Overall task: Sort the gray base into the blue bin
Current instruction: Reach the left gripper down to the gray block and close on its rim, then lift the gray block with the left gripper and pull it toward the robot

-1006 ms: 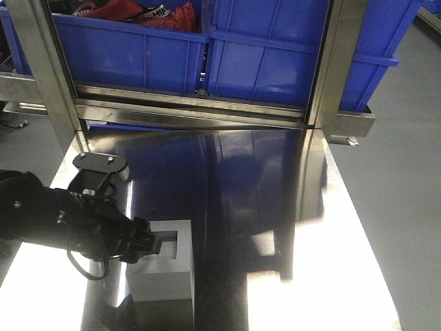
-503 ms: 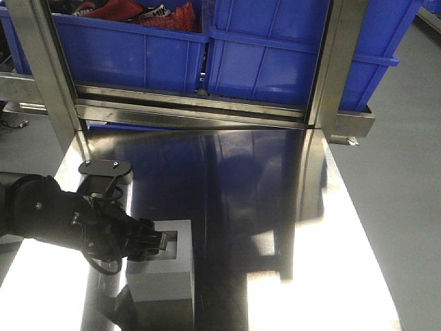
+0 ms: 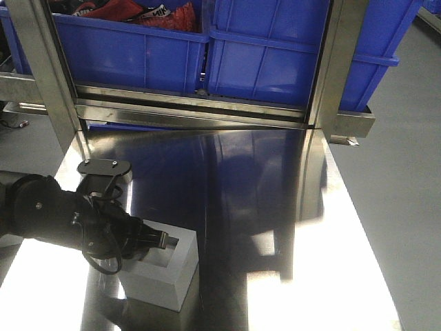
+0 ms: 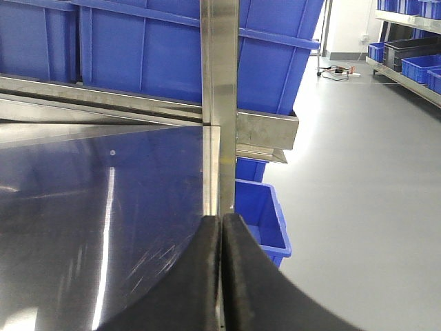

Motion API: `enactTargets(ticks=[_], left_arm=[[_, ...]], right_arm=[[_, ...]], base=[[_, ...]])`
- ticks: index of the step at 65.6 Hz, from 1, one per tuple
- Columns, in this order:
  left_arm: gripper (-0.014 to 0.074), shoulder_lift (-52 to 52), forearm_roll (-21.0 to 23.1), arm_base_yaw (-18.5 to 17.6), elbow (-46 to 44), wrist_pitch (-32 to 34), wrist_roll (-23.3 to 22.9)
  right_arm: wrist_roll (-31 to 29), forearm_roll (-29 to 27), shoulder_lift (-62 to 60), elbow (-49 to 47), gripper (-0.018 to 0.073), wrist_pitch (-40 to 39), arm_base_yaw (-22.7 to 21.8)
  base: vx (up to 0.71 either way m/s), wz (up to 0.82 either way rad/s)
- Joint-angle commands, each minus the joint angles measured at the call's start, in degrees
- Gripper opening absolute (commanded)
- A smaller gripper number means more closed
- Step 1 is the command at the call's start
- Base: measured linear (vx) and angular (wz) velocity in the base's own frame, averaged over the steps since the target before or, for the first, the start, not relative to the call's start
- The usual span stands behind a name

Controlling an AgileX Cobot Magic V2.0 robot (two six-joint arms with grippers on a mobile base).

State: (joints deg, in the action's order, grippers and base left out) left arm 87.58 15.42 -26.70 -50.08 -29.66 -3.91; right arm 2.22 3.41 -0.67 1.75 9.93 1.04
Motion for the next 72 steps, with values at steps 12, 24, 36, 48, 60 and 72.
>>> enactTargets(ticks=[12,24,36,48,60,72], left_arm=[[-0.0006,-3.16,0.19,-0.40,-1.54,2.87,-0.58],[-0.0006,-8.65,0.19,-0.40,-1.54,5.70,-0.58],[-0.0006,-16.52,0.19,-0.40,-0.77,8.50,-0.58],[-0.0006,-25.21,0.19,-0.40,3.22,13.36,-0.53],[-0.0006,-34.63,0.19,-0.40,9.43,18.96,2.85],[-0.0006,-45.06,0.19,-0.40,15.08,22.36,5.38]], right_arm=[[-0.31,0.35,-0.67,0.83,-0.0009,-4.27,-0.26],[-0.31,0.35,-0.67,0.83,-0.0009,-4.27,-0.26],[-0.31,0.35,-0.67,0.83,-0.0009,-4.27,-0.26],[-0.31,0.35,-0.67,0.83,-0.0009,-4.27,-0.26],[-0.31,0.35,-0.67,0.83,-0.0009,-4.27,-0.26],[-0.31,0.35,-0.67,0.83,-0.0009,-4.27,-0.26]], base=[[0.00,0.00],[0.00,0.00],[0.00,0.00],[0.00,0.00],[0.00,0.00],[0.00,0.00]])
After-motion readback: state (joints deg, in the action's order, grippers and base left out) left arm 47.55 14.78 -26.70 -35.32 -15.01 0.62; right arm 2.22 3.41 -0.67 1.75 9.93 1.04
